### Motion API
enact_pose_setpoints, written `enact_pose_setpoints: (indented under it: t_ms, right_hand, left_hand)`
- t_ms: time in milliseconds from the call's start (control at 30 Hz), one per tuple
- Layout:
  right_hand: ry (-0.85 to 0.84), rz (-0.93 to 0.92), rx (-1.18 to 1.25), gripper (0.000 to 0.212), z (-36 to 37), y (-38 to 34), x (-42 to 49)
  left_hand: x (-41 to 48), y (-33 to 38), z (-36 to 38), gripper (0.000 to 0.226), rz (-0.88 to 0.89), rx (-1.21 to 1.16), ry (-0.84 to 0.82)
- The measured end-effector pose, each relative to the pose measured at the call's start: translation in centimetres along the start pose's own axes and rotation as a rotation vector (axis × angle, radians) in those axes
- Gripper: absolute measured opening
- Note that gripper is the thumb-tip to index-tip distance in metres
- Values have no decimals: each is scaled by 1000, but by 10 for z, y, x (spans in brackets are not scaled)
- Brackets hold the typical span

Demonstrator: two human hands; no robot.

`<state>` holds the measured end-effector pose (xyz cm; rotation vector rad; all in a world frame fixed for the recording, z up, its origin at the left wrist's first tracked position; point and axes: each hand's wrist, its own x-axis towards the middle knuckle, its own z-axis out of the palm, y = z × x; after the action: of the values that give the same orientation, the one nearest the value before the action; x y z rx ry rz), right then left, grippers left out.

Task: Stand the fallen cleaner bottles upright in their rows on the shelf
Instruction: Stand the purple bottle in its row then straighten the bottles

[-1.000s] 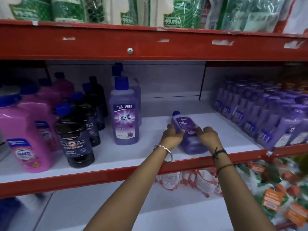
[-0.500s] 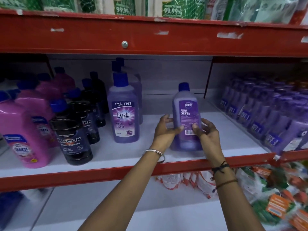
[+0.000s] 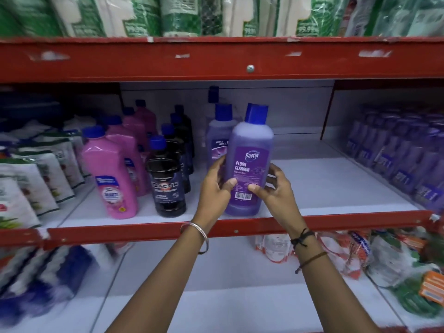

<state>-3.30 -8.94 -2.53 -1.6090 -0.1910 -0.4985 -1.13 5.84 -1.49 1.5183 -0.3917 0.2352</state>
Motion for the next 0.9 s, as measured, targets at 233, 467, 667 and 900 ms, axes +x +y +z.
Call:
enact_pose_setpoints:
  t_ms: [233,467,667,900]
  right_hand:
    - [17,-10,-15,60,48,12,-11]
    - [238,-89,-132,24,61,17,-13]
    - [38,1,-6,35,53,14,-19]
    - [-54,47,-20,44,45,12,-9]
  left_hand:
    - [-12,-13,-43,51,18,8,53]
    - [-16,-19,-50,37,187,249,124]
    - [-24,-22,-45,46,172,205,67]
    - [-15,-16,-44,85,-9,183,-102]
